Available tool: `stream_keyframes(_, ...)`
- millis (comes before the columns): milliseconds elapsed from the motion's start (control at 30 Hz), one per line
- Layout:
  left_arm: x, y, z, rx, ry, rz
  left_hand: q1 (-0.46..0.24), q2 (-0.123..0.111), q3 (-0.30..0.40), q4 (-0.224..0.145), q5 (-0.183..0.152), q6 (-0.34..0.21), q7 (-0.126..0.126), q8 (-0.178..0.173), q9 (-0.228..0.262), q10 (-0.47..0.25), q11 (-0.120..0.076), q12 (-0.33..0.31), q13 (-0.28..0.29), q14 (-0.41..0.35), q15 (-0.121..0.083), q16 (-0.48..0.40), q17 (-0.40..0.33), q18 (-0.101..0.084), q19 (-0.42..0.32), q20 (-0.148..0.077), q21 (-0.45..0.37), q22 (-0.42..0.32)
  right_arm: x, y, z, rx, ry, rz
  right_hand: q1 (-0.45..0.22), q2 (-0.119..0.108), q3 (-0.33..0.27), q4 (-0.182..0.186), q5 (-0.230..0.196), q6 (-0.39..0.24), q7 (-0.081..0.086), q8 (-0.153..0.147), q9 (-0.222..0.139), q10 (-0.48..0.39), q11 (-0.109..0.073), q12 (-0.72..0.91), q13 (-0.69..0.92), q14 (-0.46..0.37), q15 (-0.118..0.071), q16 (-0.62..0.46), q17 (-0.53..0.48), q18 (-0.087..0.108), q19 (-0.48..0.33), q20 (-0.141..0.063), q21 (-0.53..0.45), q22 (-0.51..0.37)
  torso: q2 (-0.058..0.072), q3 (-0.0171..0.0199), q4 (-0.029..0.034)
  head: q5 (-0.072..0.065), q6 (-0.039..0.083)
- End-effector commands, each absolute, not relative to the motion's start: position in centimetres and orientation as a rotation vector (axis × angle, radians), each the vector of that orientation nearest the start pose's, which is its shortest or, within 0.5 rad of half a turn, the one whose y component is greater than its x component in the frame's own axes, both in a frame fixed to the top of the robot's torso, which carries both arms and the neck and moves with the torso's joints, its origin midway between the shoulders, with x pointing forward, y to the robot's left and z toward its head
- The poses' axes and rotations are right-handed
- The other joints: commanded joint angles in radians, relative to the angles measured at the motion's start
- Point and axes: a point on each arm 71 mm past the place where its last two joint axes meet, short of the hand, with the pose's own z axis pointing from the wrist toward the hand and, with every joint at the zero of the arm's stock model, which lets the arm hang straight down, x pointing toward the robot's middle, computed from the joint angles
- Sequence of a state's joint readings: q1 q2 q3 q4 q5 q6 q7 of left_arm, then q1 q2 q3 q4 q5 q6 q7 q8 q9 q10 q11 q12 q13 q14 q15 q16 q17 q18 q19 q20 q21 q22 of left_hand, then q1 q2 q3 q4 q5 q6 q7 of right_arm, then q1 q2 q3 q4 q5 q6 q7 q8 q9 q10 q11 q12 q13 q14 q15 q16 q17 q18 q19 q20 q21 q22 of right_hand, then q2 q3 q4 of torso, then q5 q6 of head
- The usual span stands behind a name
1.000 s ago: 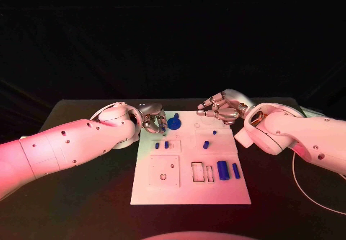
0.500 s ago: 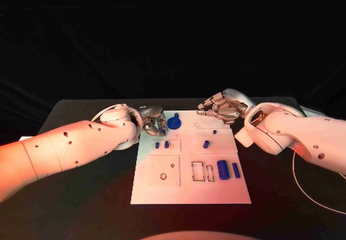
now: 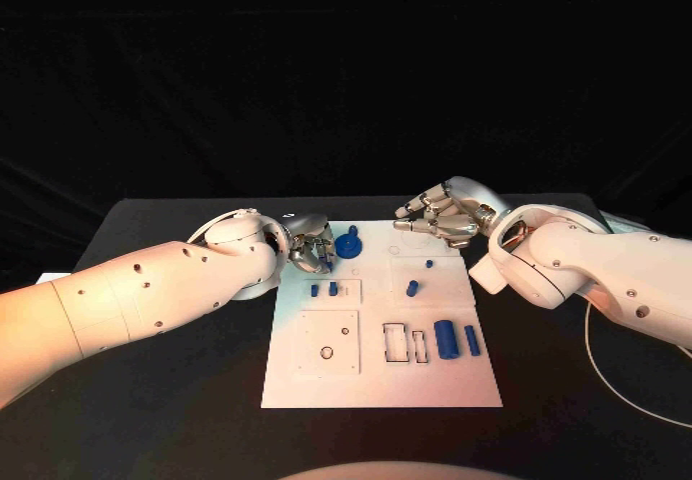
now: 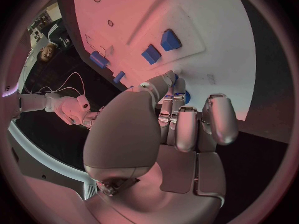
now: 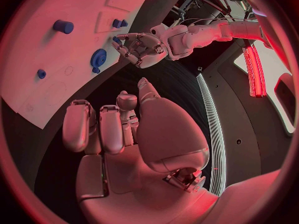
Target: Assemble the parts on the task board
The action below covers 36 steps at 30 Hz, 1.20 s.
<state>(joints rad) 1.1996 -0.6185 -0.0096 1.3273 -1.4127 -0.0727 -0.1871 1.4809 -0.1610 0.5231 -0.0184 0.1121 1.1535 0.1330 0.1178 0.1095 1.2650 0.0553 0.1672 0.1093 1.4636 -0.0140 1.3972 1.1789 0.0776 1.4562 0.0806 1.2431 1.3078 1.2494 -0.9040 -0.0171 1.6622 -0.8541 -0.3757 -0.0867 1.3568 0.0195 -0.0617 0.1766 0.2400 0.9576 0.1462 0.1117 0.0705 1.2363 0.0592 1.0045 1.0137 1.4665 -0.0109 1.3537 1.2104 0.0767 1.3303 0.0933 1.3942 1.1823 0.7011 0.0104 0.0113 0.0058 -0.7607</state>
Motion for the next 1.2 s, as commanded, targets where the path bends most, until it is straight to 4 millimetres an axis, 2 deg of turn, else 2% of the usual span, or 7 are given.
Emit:
stream_keyframes(33, 51.67, 14.02, -20.72, 0.181, 1.936, -0.599, -0.005, 0.005, 0.005, 0.001, 0.003, 0.008, -0.001, 0.002, 0.001, 0.005, 0.002, -0.005, 0.000, 0.029, -0.007, 0.003, -0.001, -0.008, 0.004, 0.001, 0.002, 0.106, 47.14, -19.55, -14.78, 0.393, 1.713, 1.006, 0.000, 0.009, -0.007, -0.001, 0.004, -0.002, 0.002, 0.005, -0.001, -0.006, 0.000, 0.003, 0.002, 0.034, -0.005, -0.006, 0.001, 0.009, -0.006, 0.001, -0.005, -0.001, 0.000, 0.0001, -0.0007, 0.000, -0.001)
stream_keyframes(1067, 51.66, 14.32, -20.91, 0.176, 1.949, -0.583, -0.012, 0.005, 0.007, -0.001, 0.002, 0.009, -0.002, 0.000, 0.001, 0.005, 0.002, -0.008, 0.001, 0.028, -0.007, 0.001, -0.005, -0.006, 0.002, 0.001, -0.004, 0.104, 47.16, -19.61, -14.79, 0.394, 1.712, 1.005, 0.000, 0.009, -0.007, -0.001, 0.004, -0.002, 0.002, 0.005, -0.001, -0.006, 0.000, 0.003, 0.002, 0.034, -0.005, -0.006, 0.001, 0.009, -0.006, 0.001, -0.005, -0.001, 0.000, -0.0001, 0.0001, 0.001, -0.003)
stream_keyframes(1200, 51.68, 14.34, -20.91, 0.173, 1.947, -0.582, -0.026, 0.000, 0.012, -0.002, 0.002, -0.016, 0.007, -0.018, -0.007, -0.016, 0.010, -0.027, -0.002, 0.026, -0.001, -0.001, -0.010, -0.006, -0.001, 0.004, -0.009, 0.104, 47.17, -19.62, -14.79, 0.394, 1.712, 1.004, 0.000, 0.009, -0.007, -0.001, 0.004, -0.002, 0.002, 0.005, -0.001, -0.006, 0.000, 0.003, 0.002, 0.034, -0.005, -0.006, 0.001, 0.009, -0.006, 0.001, -0.005, -0.001, 0.000, 0.0002, 0.0000, 0.001, -0.004)
